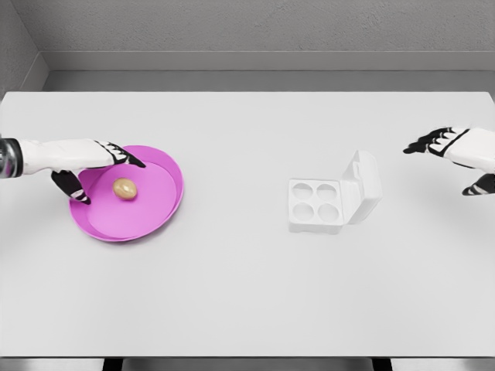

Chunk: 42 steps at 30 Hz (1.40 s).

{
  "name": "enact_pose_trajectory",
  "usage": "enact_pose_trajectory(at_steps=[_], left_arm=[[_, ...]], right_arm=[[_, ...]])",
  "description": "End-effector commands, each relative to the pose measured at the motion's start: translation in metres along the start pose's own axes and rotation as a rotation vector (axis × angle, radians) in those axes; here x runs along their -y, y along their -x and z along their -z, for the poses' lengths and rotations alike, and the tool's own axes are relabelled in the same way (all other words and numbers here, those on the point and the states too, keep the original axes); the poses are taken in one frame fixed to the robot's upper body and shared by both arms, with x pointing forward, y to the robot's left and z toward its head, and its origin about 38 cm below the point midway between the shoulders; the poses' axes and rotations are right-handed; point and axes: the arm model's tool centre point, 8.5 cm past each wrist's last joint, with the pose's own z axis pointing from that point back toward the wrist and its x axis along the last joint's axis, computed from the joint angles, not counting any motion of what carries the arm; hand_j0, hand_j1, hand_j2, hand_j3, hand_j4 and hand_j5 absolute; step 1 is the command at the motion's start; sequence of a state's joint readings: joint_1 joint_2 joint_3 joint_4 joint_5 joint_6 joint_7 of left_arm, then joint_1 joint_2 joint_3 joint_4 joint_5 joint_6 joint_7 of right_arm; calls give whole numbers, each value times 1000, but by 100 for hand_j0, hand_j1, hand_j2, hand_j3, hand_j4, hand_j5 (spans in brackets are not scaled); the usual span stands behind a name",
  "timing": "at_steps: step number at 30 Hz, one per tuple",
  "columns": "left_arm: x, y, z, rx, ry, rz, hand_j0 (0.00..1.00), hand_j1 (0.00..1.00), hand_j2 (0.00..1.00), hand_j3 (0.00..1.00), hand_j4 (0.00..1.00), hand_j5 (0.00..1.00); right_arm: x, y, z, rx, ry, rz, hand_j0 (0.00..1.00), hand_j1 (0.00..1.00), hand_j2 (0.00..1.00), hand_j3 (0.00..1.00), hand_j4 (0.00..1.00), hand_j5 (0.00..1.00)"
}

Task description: Pack egg into the box and close the box lid

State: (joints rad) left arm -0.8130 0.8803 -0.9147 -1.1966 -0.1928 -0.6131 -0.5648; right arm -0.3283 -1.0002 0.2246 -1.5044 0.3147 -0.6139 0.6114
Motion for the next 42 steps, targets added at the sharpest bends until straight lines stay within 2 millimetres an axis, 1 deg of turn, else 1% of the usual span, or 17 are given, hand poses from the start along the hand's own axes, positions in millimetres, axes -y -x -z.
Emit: enact_pose_trajectory(at_steps=[1,2,4,5,7,9,12,13,16,21,22,28,30,31,42], left_arm=[[-1,-2,3,8,-6,-5,99,99,99,99,99,99],[0,-2,3,8,-5,-6,98,98,98,98,98,98],[0,-2,3,9,-5,-5,92,92,92,92,92,92],[0,-2,3,8,-5,-6,92,92,92,92,92,92],[0,-2,3,8,-5,-6,92,92,92,92,92,92],[0,-2,4,10,-4,-6,92,92,92,92,92,92],[0,-3,6,14,-5,-5,92,92,92,92,92,92],[0,-4,6,16,-4,-5,92,92,92,92,92,92],[1,-11,19,43,1,-5,92,92,92,92,92,92],[2,-11,21,40,8,5,92,92,92,92,92,92],[1,-13,24,45,8,9,92,92,92,92,92,92],[2,-14,26,48,11,9,92,92,92,92,92,92],[3,-14,26,48,10,8,87,87,87,87,87,87],[3,-14,26,49,10,8,86,86,86,86,86,86],[6,-11,27,29,32,28,86,86,86,86,86,86]], right_arm=[[-2,-2,2,6,-7,4,100,100,100,100,100,100],[-6,-3,3,12,-18,9,100,100,100,100,100,100],[-6,-3,3,12,-20,8,100,100,100,100,100,100],[-6,-5,3,15,-23,1,100,100,100,100,100,100],[-12,-10,2,21,-56,-21,100,100,100,100,100,100],[-10,-14,2,28,-54,-31,100,100,100,100,100,100],[-13,-16,3,33,-63,-33,100,100,100,100,100,100],[-13,-16,3,32,-64,-34,100,100,100,100,100,100],[-13,-16,3,31,-62,-32,100,100,100,100,100,100],[-12,-16,3,31,-58,-33,100,100,100,100,100,100],[-12,-16,2,31,-57,-34,100,100,100,100,100,100],[-11,-17,3,35,-55,-38,100,100,100,100,100,100],[-11,-17,4,36,-54,-36,100,100,100,100,100,100],[-11,-18,4,37,-51,-35,100,100,100,100,100,100],[-9,-16,2,31,-48,-36,100,100,100,100,100,100]])
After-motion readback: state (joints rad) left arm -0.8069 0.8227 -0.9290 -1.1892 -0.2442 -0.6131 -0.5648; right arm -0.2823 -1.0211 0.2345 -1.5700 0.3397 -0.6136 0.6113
